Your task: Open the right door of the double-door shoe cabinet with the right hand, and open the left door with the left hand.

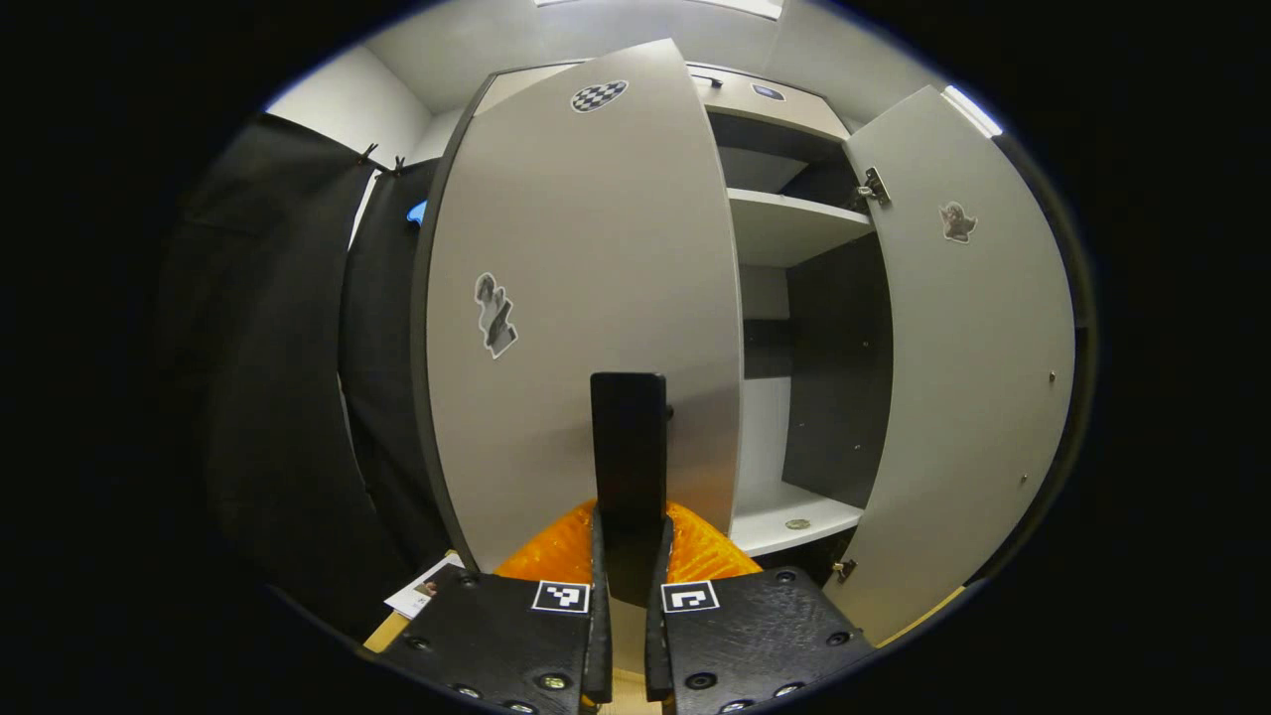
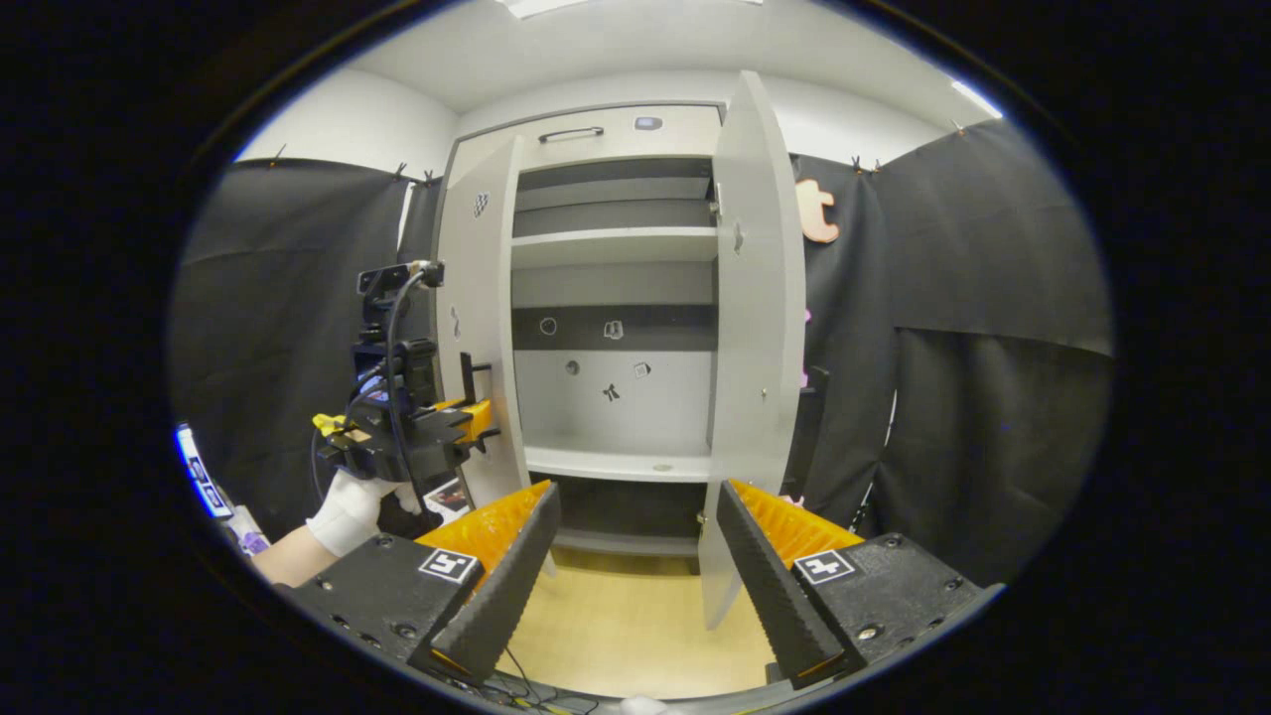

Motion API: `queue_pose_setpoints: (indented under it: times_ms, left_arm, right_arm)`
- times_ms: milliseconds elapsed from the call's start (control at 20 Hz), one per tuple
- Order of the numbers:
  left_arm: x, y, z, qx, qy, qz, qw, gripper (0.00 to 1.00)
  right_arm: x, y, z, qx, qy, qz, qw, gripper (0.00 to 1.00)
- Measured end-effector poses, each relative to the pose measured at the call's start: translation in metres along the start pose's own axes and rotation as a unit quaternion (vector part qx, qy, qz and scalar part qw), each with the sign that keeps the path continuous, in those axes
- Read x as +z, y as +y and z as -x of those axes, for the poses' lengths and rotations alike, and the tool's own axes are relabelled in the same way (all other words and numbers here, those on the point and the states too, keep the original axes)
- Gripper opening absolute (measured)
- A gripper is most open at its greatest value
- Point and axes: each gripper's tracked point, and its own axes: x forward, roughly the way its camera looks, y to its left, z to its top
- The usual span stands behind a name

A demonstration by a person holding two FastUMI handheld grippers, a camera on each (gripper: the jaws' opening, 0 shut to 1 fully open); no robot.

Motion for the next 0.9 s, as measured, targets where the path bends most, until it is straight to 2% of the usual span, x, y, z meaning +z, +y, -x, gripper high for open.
queue_pose_setpoints:
  times_ms: [50,100,750,900]
  left_arm:
    - [0.000,0.001,-0.002,-0.001,0.002,0.003,1.000,0.12]
    - [0.000,0.002,0.003,-0.002,0.003,0.009,1.000,0.06]
    - [0.001,0.047,0.041,0.038,-0.004,-0.011,0.999,0.05]
    - [-0.001,0.063,0.050,0.043,0.000,-0.002,0.999,0.05]
  right_arm:
    - [0.001,0.000,0.000,0.003,-0.001,0.000,1.000,1.00]
    - [0.001,0.000,0.000,0.004,-0.001,0.000,1.000,1.00]
    - [-0.004,0.022,-0.004,0.034,0.002,-0.005,0.999,1.00]
    - [-0.007,0.033,-0.005,0.042,0.004,-0.007,0.999,1.00]
